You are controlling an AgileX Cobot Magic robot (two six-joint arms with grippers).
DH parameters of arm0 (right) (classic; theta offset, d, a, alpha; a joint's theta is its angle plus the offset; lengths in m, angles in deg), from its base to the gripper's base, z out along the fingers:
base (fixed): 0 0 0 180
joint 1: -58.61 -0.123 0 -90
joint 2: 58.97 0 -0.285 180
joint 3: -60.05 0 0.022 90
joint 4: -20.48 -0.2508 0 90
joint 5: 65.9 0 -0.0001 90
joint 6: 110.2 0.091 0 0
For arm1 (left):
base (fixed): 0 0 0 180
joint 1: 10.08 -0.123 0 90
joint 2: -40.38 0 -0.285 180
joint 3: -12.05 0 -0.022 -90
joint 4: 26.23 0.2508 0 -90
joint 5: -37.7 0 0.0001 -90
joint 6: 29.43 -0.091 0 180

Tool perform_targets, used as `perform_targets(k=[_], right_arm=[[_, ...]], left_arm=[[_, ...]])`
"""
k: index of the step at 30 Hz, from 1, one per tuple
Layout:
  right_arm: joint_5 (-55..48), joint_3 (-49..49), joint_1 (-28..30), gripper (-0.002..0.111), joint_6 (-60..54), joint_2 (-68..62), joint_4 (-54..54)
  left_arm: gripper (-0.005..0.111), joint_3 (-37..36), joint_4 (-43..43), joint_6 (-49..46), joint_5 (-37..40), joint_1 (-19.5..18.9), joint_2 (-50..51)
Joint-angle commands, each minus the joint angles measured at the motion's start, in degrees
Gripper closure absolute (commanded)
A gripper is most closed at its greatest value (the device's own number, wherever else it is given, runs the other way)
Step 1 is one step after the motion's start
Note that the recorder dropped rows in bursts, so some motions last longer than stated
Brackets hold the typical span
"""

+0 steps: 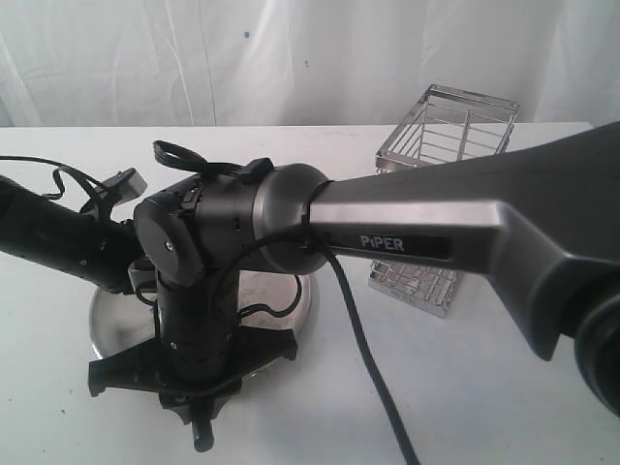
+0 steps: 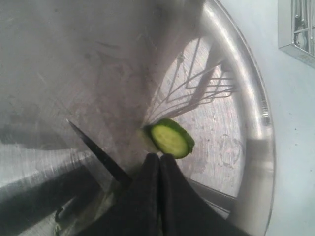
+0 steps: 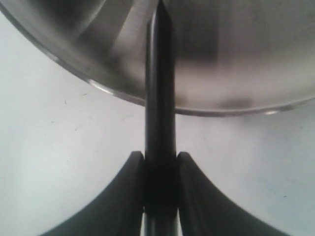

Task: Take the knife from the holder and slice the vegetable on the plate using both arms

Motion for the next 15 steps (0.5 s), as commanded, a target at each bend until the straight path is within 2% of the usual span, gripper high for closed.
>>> perform_targets(k=[1, 15], right_arm=[[0.1, 0.1, 0.3, 0.108, 0.2, 0.2, 0.1], [0.3, 0.1, 0.3, 0.108, 0.2, 0.2, 0.1]], left_arm=[[0.107, -0.3, 0.3, -0.2, -1.0, 0.6, -0.6], [0.107, -0.3, 0.6, -0.2, -1.9, 0.6, 3.8]])
